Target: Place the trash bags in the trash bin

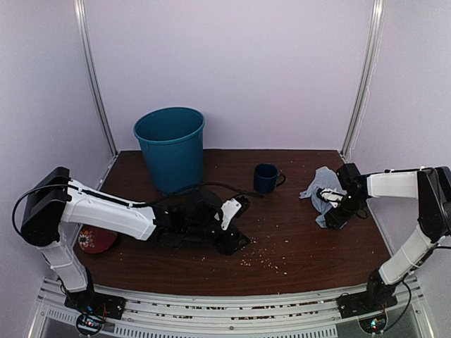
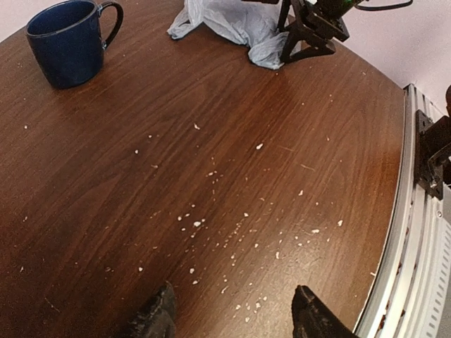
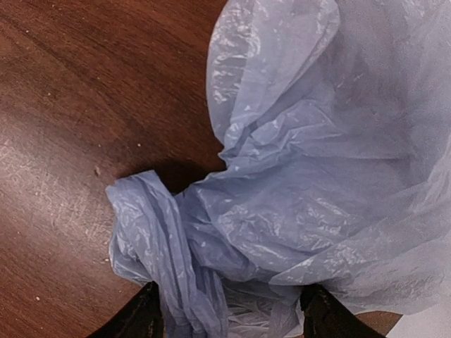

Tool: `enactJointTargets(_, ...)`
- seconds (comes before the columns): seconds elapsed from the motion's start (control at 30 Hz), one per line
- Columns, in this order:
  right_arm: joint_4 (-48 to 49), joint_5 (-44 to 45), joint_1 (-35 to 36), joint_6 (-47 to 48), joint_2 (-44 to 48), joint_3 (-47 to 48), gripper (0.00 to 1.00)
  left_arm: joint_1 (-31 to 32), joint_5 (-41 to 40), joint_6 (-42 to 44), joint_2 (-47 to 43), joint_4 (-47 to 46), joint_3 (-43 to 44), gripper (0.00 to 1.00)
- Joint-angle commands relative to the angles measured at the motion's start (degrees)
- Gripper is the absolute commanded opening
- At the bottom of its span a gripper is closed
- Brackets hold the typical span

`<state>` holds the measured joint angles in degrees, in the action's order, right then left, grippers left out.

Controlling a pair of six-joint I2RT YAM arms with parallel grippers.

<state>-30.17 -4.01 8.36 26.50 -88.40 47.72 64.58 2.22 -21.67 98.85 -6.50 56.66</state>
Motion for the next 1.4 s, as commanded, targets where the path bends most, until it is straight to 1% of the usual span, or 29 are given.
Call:
enactJointTargets(0.0,0.95,1.35,0.52,-2.38,2.23,0.62,0.56,0.21,2.42,-2.56,-0.33,-5.63,0.63,0.58)
enactJointTargets(0.03,0.77,2.21,0.56,-2.41,2.45,0.76,0.45,0.26,2.6,-2.45,-0.62,-5.75,0.18,0.55)
enactJointTargets(0.07,0.5,3.26,0.52,-2.47,2.4,0.91,0.29,0.21,3.08,-2.01,-1.01,-5.89,-0.36,0.49)
enactJointTargets(0.13,-1.61,4.65,0.49,-2.08,1.75,2.37,0.1,0.2,3.17,-2.18,-1.85,-5.97,-1.47,0.45)
enactJointTargets(0.2,-2.9,5.74,0.58,-0.94,2.45,3.34,0.06,0.21,2.56,-3.16,-2.96,-6.15,-2.66,0.45)
enactJointTargets(0.27,-4.14,2.85,1.26,1.73,5.38,3.54,0.0,0.24,1.69,-3.71,-5.13,-7.05,-4.43,0.45)
enactJointTargets(0.33,-4.13,0.61,3.43,4.05,8.8,2.7,0.0,0.24,0.54,-3.39,-6.96,-6.83,-5.21,0.46)
enactJointTargets(0.4,-3.95,-0.07,8.02,5.92,11.29,1.51,0.0,0.31,-0.45,-2.63,-8.34,-5.42,-5.26,0.47)
enactJointTargets(0.53,-3.56,-2.24,21.08,6.83,12.43,-0.38,0.0,0.24,-1.56,-0.93,-10.3,-1.5,-5.03,0.48)
enactJointTargets(0.63,-5.77,-3.34,31.87,9.24,11.65,-0.75,0.0,0.26,-5.38,-0.92,-12.65,2.49,-5.63,0.48)
enactJointTargets(0.73,-9.02,-0.83,36.93,12.98,13.02,-1.63,0.0,0.2,-8.26,-1.73,-16.18,4.05,-7.99,0.48)
enactJointTargets(0.8,-10.63,1.59,37.68,15.9,15.8,-3.37,0.0,0.26,-10.22,-2.04,-18.14,5.26,-9.37,0.49)
enactJointTargets(0.83,-10.74,3.95,37.69,16.33,17.19,-4.4,0.01,0.22,-11.16,-2.1,-18.77,5.81,-9.98,0.5)
enactJointTargets(0.87,-9.94,6.77,37.39,17.9,18.95,-5.81,0.07,0.22,-11.92,-2.14,-19.27,6.05,-10.71,0.51)
enactJointTargets(0.9,-8.98,9.19,36.6,19.25,20.76,-7.2,0.16,0.21,-12.26,-2.27,-19.52,5.72,-11.3,0.53)
enactJointTargets(0.93,-7.61,10.89,35.26,20.19,22.46,-8.65,0.33,0.22,-12.13,-2.28,-19.52,5.13,-11.87,0.56)
enactJointTargets(0.97,-6.38,11.57,33.73,20.48,24.08,-9.62,0.42,0.21,-11.73,-2.5,-19.14,4.6,-12.18,0.58)
enactJointTargets(1.03,-5.64,8.57,30.4,20.06,26.59,-9.88,0.53,0.24,-9.12,-3.1,-17.21,2.8,-11.79,0.62)
enactJointTargets(1.1,-6.94,2.85,27.27,18.26,27.94,-9.05,0.57,0.6,-6.65,-4.74,-13.51,2.21,-10.08,0.62)
enactJointTargets(1.17,-8.66,0.73,25.5,14.89,28.98,-8.05,0.62,2.96,-6.24,-6.3,-9.98,2.51,-7.56,0.62)
enactJointTargets(1.23,-9.66,1.51,23.22,11.32,29.98,-7.44,0.67,5.81,-7.48,-8.44,-6.27,5.58,-3.98,0.62)
enactJointTargets(1.27,-10.59,3.08,21.99,9.48,30.01,-7.0,0.67,7.49,-8.79,-9.72,-4.72,7.63,-2.11,0.62)
enactJointTargets(1.33,-14.61,4.25,19.38,7.75,29.35,-5.54,0.66,10.45,-12.21,-13.28,-2.41,12.07,0.78,0.62)
enactJointTargets(1.37,-16.66,2.68,17.83,7.81,29.31,-4.96,0.66,11.7,-13.4,-14.55,-2.13,12.89,1.12,0.62)
